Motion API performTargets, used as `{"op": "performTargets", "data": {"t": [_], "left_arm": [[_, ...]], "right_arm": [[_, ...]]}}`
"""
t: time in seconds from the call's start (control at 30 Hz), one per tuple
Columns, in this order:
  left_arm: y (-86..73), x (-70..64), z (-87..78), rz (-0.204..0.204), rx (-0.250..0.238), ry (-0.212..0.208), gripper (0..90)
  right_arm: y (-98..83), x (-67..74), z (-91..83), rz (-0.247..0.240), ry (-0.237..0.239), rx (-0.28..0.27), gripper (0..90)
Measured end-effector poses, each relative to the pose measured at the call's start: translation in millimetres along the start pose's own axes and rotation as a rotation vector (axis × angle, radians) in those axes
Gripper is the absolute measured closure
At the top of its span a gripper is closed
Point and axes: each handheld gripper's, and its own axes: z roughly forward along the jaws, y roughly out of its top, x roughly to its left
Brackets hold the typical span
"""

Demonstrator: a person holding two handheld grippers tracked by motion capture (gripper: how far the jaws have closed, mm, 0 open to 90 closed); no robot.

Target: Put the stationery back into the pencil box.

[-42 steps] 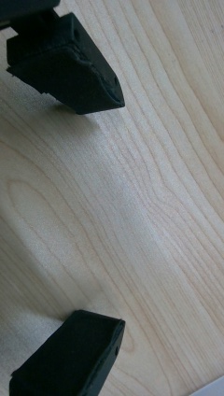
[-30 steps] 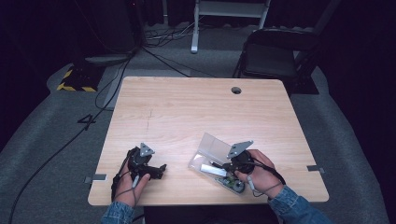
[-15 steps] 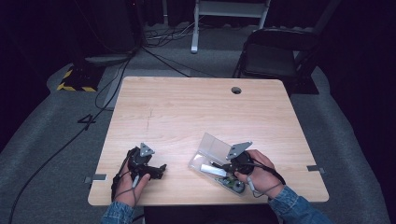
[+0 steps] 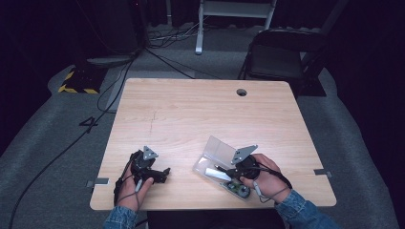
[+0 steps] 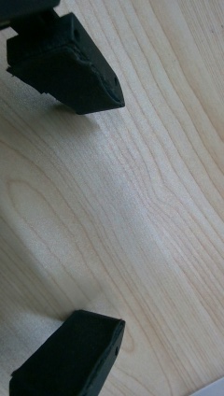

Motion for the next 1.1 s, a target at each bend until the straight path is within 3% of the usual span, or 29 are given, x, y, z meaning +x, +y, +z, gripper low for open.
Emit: {"op": "performTargets", "data": {"t": [0.4,1.03,1.07,1.1], "left_arm": [[0.1,0.5,-0.1,0.007,0.000,0.003,0.1],[0.1,-0.1,0.1,-0.001,0.000,-0.001,0.1],[0.2,0.0,0.2,0.001,0.000,-0.001,0.1],[0.2,0.0,0.3,0.001,0.000,0.000,0.1]], "right_arm": [[-0.9,-3.3,1.1,0.035,0.009,-0.013,90.0],[-0.9,-8.1,2.8,0.045,0.002,-0.017,90.0],[-0.8,-8.3,2.9,0.046,0.000,-0.018,90.0],[-2.0,-8.8,6.7,0.021,-0.060,0.007,90.0]]}}
